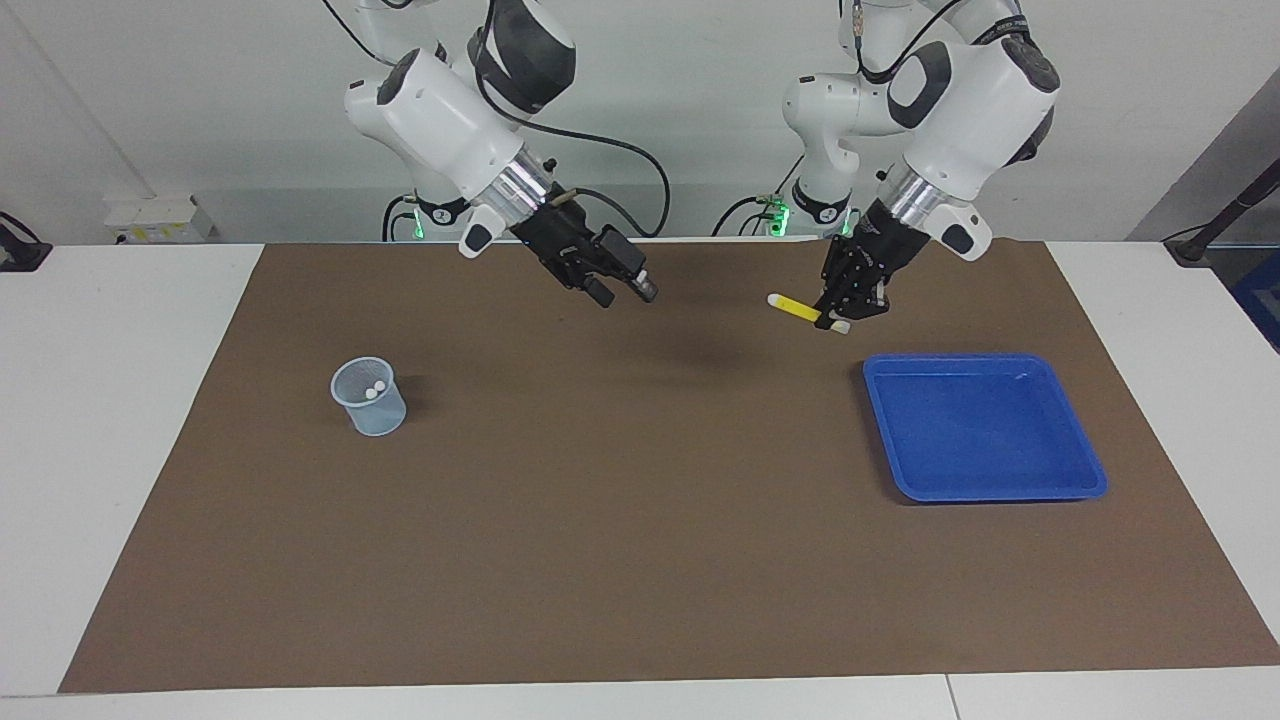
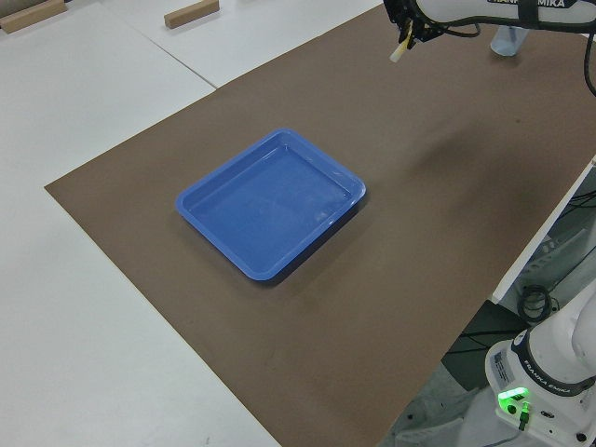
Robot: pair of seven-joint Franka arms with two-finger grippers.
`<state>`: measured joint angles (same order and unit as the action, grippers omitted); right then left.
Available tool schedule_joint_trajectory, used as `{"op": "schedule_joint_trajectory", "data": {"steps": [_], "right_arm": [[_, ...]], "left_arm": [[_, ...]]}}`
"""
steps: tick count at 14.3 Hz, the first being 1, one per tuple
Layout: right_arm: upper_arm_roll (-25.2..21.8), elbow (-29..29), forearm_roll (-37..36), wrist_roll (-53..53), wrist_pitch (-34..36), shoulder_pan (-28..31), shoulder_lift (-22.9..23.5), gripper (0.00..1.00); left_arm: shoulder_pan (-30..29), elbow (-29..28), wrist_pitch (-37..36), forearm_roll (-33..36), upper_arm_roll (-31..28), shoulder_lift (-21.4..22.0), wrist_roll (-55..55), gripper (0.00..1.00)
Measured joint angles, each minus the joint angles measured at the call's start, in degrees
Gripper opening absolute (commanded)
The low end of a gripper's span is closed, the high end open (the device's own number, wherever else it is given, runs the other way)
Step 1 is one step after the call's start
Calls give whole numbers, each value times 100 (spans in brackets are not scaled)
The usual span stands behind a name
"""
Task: Transfer and insert pens with both arms
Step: 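Lift the yellow pen with the left gripper toward the right gripper, then grasp the yellow pen with the right gripper and open the left gripper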
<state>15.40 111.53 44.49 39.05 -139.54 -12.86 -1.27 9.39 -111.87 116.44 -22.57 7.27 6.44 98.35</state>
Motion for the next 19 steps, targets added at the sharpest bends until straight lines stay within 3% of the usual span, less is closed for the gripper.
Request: {"op": "schedule_joint_trajectory", "data": {"steps": [5,14,15,17,19], "right_arm": [[1,4,2,259,-356,-529,89,100],[3,1,4,595,-1637,-1368,488,100],[3,-1,4,595,-1691,-1391,528,94],[-11,-14,4,595,-1694,-1385,557,70],[-27,-17,4,595,-1694,-1378,557,62]], "left_arm": [[376,-8,8,0,-3,95,653,0],[516,-9,24,0,33,210,1096,0],[522,-9,24,0,41,212,1123,0],[525,-10,26,0,51,212,1149,0],[525,-10,28,0,53,212,1153,0]]}}
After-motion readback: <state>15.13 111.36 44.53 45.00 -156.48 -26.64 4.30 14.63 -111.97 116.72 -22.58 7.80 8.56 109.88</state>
